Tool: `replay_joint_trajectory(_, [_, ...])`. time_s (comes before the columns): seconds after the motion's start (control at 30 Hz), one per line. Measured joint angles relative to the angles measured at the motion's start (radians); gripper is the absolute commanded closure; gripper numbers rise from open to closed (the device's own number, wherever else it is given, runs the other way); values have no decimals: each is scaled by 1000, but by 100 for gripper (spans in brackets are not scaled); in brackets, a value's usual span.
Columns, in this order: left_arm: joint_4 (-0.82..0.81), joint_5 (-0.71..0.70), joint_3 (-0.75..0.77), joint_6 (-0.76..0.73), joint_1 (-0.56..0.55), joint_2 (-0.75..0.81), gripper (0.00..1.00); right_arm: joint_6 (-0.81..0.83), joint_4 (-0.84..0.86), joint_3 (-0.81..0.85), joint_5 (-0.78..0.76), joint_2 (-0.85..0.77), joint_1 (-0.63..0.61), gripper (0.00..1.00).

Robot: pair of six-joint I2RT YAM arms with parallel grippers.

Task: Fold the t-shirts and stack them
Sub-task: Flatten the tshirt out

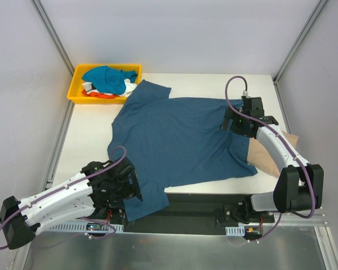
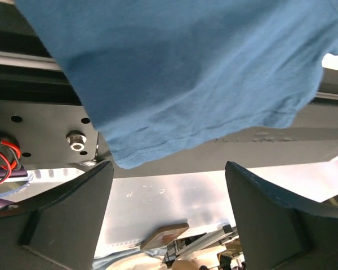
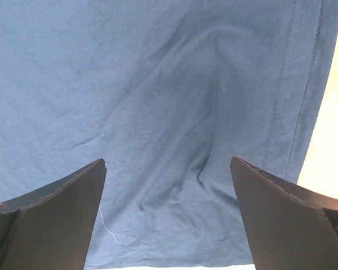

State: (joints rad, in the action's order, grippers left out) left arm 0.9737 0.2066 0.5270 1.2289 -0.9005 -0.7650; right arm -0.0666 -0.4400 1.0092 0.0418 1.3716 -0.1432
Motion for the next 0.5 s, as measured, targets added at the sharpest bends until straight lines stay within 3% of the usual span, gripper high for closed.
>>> replay_joint_trajectory(0.13, [8,1,-19,21,-4,-1,33,0,2,0,3,0,3,3])
replay_joint_trajectory(0.23, [12,5,-27,35,-25,-18,34,0,3,0,4,0,5,3])
replay_joint_trajectory(0.4, [12,27,-29,43,-107,-121,37,0,3,-6,5,0,9,3])
replay_joint_trajectory(0.5, [13,28,-27,44,-147,-195,45,0,3,-6,5,0,10,3])
